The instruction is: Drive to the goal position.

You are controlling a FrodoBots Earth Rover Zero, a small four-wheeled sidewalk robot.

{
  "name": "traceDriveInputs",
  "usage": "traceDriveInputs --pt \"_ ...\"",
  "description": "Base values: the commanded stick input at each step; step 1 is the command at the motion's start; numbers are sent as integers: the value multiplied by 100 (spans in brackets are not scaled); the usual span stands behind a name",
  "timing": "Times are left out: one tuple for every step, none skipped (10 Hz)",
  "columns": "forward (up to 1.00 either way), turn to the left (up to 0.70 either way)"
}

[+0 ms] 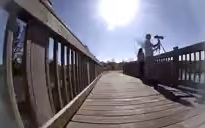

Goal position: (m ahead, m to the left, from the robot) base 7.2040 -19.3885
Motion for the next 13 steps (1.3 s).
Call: traceDriveInputs --pt "70 0" --pt "70 0" --pt "70 0" --pt "70 0" --pt "70 0" --pt "70 0" --pt "70 0" --pt "70 0" --pt "70 -17" --pt "70 -31" --pt "70 -19" --pt "70 -23" --pt "70 -27"
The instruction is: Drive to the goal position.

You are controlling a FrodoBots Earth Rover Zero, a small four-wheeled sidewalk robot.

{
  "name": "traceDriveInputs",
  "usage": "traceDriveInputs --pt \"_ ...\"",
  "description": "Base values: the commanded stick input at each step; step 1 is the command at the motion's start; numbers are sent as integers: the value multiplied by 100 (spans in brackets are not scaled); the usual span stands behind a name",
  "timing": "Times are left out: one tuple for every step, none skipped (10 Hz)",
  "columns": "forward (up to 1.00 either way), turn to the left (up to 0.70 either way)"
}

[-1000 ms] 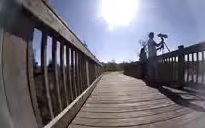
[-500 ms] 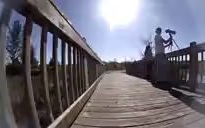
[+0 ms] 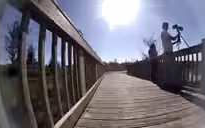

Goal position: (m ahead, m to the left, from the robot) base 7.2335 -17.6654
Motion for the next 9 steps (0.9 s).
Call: traceDriveInputs --pt "70 -27" --pt "70 -19" --pt "70 -18" --pt "70 -18" --pt "70 -19" --pt "70 -16" --pt "70 -18" --pt "70 -21" --pt "70 -21"
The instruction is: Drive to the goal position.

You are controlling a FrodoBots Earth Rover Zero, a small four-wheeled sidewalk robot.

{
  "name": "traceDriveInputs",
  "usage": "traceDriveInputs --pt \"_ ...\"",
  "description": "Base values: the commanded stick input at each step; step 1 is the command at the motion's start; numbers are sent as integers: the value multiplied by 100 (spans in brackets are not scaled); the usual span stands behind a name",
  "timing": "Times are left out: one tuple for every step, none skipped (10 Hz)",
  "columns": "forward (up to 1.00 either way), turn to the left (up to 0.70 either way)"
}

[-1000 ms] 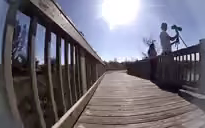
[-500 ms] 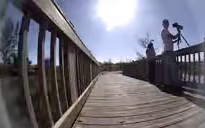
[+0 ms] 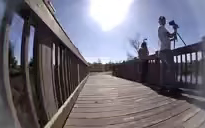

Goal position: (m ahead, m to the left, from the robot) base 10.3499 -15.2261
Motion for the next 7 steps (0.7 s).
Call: traceDriveInputs --pt "70 -14" --pt "70 -6" --pt "70 0" --pt "70 1" --pt "70 4" --pt "70 7" --pt "70 11"
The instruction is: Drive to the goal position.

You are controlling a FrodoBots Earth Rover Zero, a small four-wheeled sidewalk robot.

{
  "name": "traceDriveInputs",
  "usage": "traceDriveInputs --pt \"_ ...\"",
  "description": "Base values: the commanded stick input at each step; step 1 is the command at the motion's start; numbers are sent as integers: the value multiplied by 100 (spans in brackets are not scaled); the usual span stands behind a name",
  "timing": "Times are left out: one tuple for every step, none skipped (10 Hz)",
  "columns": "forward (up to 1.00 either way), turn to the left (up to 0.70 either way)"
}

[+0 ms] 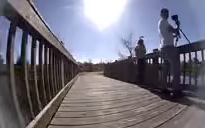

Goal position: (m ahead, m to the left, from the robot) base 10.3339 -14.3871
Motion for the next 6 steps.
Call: traceDriveInputs --pt "70 13" --pt "70 14" --pt "70 14" --pt "70 18" --pt "70 23" --pt "70 23"
